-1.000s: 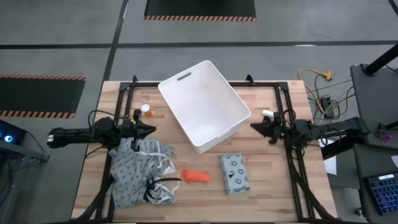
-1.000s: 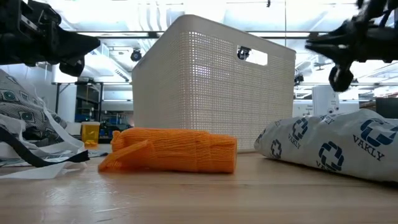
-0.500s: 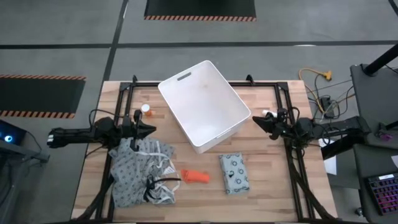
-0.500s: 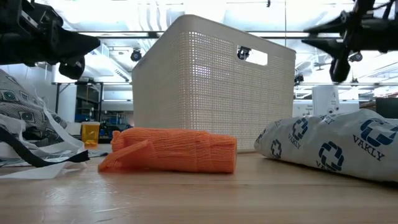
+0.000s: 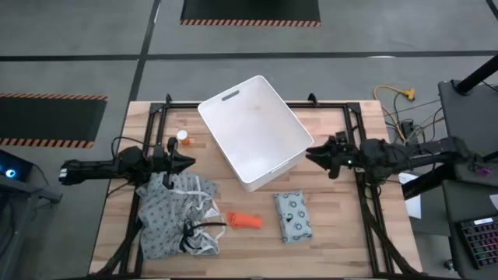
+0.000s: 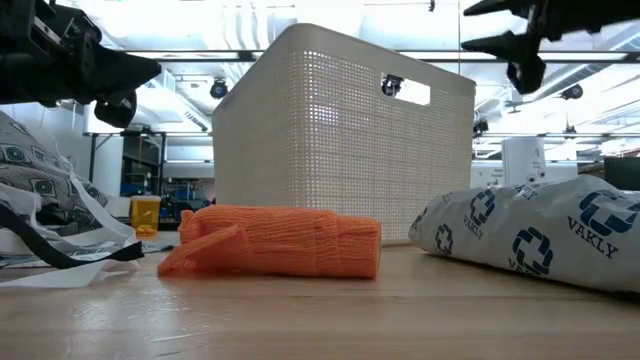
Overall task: Pick & place medical supplies in basket/bin
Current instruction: Put the blue mailer bag into the white bin
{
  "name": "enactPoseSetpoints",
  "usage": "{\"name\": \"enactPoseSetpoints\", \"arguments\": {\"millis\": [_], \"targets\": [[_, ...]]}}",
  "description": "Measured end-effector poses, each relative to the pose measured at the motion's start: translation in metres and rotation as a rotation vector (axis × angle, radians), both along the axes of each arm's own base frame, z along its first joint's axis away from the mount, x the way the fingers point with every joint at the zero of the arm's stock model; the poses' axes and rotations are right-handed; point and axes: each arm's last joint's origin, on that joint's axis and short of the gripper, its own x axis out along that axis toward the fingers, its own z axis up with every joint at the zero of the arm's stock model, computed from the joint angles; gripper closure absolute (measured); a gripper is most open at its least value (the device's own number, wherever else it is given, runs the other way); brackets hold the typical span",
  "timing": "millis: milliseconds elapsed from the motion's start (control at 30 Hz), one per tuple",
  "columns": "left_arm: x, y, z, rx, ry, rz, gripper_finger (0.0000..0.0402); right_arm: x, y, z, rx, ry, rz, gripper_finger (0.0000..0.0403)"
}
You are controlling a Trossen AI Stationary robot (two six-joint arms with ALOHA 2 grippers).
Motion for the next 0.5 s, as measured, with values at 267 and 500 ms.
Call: {"name": "enactPoseSetpoints", "arguments": {"millis": [267, 500], "targets": [[0.0, 0.0, 0.0, 0.0, 0.0, 0.0, 0.0387, 0.036, 0.015, 0.024, 0.063, 0.074, 0.239, 0.0219], [0.0, 0.0, 0.0, 0.0, 0.0, 0.0, 0.0387, 0.069, 0.037, 0.02, 0.188, 0.19, 0.369, 0.0225]]}}
